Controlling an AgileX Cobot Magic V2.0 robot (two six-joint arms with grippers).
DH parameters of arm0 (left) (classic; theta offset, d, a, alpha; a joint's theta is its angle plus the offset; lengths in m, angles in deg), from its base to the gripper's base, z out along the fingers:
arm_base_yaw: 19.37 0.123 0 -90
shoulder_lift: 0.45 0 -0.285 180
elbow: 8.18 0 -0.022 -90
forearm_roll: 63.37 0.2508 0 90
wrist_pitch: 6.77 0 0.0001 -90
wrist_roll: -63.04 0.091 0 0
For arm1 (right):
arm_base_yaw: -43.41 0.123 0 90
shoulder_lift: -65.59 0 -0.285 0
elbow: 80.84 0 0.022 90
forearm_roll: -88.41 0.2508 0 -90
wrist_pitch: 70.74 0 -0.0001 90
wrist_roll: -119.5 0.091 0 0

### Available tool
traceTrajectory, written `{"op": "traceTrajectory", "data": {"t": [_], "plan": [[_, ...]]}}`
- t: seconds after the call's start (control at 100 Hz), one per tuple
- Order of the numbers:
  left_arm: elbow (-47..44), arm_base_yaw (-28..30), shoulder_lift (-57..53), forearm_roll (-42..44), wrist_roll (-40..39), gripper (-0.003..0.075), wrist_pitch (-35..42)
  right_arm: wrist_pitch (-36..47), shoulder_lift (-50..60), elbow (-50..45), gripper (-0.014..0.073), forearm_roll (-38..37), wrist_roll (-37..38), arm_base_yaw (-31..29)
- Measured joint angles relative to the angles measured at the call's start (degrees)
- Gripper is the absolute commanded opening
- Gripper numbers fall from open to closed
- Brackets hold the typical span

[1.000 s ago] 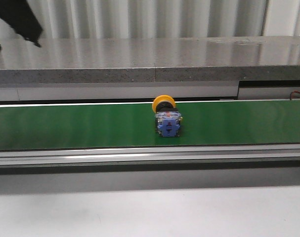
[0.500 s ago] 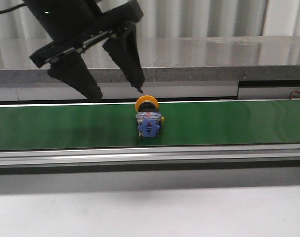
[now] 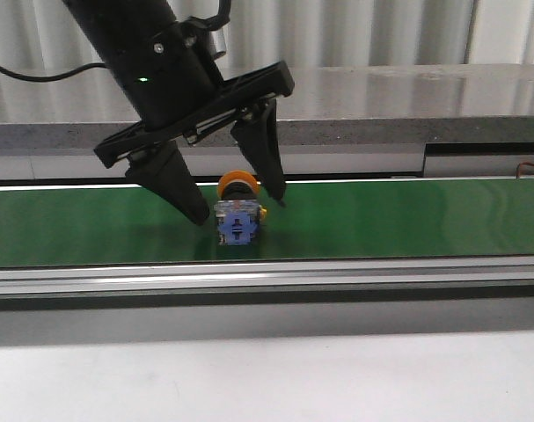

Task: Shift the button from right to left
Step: 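Close the left gripper on the button and lift it off the belt, then carry the button over the blue tray and lower it with the left gripper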

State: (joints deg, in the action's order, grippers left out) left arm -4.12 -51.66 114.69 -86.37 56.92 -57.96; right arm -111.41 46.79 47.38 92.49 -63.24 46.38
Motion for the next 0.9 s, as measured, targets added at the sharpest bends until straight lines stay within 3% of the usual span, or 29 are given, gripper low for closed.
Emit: {"op": "traceTrajectory", "data": {"t": [0.11, 0.18, 0.37, 0.47, 0.74, 0.9], "plan": [[0.2, 0.0, 0.8, 2.1, -2.2, 0.0518, 0.4, 0.0, 0.0, 0.0, -0.0066, 0.0, 0.0, 0.0], [0.2, 0.0, 1.0, 4.3, -4.1, 0.0470, 0.5, 0.0, 0.0, 0.0, -0.0066, 0.0, -0.1, 0.0], [0.3, 0.0, 1.0, 7.4, -5.9, 0.0177, 0.1, 0.0, 0.0, 0.0, -0.0066, 0.0, -0.1, 0.0], [0.4, 0.0, 1.0, 7.8, -6.1, 0.0080, 0.1, 0.0, 0.0, 0.0, -0.0066, 0.0, -0.1, 0.0], [1.1, 0.1, -1.1, 8.5, -6.1, 0.0060, -1.7, 0.0, 0.0, 0.0, -0.0066, 0.0, 0.0, 0.0], [1.2, 3.2, -6.1, 11.3, -5.9, 0.0060, -3.7, 0.0, 0.0, 0.0, -0.0066, 0.0, 0.0, 0.0]]}}
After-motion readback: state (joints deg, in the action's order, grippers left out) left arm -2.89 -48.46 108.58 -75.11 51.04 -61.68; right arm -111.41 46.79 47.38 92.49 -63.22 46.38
